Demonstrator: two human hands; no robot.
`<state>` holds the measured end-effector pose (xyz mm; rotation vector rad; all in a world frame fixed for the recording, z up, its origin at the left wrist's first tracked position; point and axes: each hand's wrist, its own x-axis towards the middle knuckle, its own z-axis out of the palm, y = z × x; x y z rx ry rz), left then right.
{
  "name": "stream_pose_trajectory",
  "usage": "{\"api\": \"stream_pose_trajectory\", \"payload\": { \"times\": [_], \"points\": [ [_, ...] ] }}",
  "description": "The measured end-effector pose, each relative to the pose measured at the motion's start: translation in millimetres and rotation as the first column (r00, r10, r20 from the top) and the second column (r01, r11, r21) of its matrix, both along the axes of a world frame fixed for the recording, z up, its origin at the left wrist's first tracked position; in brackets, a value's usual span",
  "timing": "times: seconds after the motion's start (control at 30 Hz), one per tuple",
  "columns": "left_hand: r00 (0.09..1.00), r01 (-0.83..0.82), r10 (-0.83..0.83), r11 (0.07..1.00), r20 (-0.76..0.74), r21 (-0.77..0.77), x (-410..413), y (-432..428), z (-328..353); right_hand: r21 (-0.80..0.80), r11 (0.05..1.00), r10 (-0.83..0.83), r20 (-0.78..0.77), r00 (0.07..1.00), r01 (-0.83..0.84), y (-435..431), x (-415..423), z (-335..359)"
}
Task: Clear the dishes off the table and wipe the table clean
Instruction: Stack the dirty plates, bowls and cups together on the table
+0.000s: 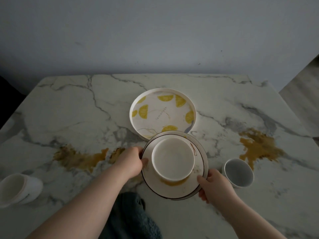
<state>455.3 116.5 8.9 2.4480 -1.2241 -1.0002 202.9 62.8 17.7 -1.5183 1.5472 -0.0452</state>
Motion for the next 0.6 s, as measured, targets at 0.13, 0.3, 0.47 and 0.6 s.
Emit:
{"api": "stream_pose_trajectory", "payload": {
  "times": [0.13, 0.3, 0.47, 0.6],
  "points": [
    [1.0, -0.011, 0.01, 0.996, -0.012, -0.083, 27, -21, 33, -0.033, 0.999, 0.019, 0.027, 0.999, -0.018, -28, 23, 38],
    [0.998, -0.044, 0.048, 0.991, 0.028, -0.125, 58, -67, 60, -0.109, 0.992, 0.061, 0.034, 0.998, -0.057, -86, 58, 63],
    [0.994, -0.092, 0.099, 0.988, 0.047, -0.123, 74, -113, 57, -0.134, 0.985, 0.116, 0.026, 0.993, -0.111, -148, 86, 54],
    [0.98, -0.197, 0.2, 0.974, 0.014, -0.113, 79, -143, 36, -0.105, 0.981, 0.165, -0.006, 0.986, -0.165, -195, 108, 29]
  ]
}}
